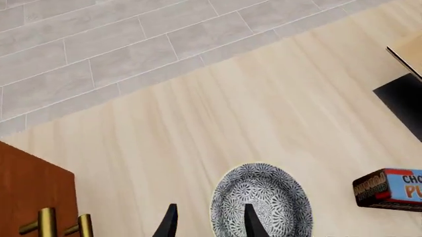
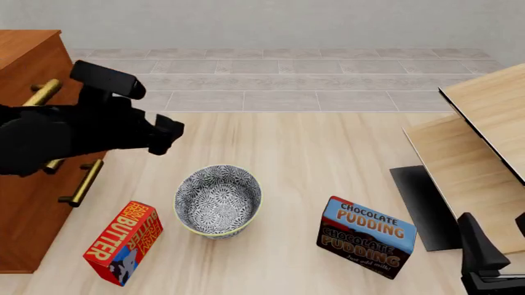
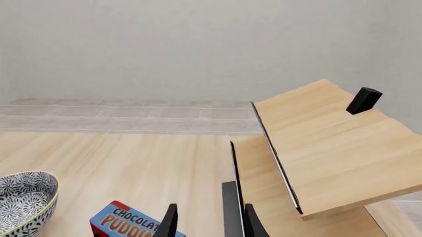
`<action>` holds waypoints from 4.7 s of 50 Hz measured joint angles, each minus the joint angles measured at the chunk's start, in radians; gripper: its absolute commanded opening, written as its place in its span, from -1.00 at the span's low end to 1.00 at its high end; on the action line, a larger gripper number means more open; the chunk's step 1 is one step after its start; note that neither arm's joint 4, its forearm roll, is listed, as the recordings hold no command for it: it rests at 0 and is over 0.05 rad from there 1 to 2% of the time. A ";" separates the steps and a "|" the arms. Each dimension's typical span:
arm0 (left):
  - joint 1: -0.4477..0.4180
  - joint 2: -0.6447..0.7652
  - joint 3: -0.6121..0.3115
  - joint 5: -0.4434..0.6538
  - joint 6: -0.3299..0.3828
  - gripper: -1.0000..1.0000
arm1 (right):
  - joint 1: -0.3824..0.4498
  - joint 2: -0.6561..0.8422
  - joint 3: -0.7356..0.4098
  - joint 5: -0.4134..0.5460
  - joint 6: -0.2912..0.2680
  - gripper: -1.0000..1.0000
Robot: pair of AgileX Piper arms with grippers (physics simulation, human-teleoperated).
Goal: Close the top drawer of the cabinet and put the bowl on top of it.
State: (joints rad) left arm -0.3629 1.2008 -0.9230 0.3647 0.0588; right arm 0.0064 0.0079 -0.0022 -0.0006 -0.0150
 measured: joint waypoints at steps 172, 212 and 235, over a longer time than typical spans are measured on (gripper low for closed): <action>-0.037 0.452 0.187 -0.402 -0.185 -1.00 | -0.007 -0.004 0.000 -0.002 0.007 1.00; -0.077 0.149 0.139 -0.243 -0.286 -1.00 | -0.006 -0.005 0.000 -0.002 0.004 1.00; -0.004 -0.050 0.023 0.036 -0.294 -1.00 | -0.001 -0.006 -0.001 -0.004 0.000 1.00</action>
State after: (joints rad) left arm -0.3665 1.1509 -0.9000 0.4006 -0.2347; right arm 0.0050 0.0016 -0.0032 -0.0043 -0.0153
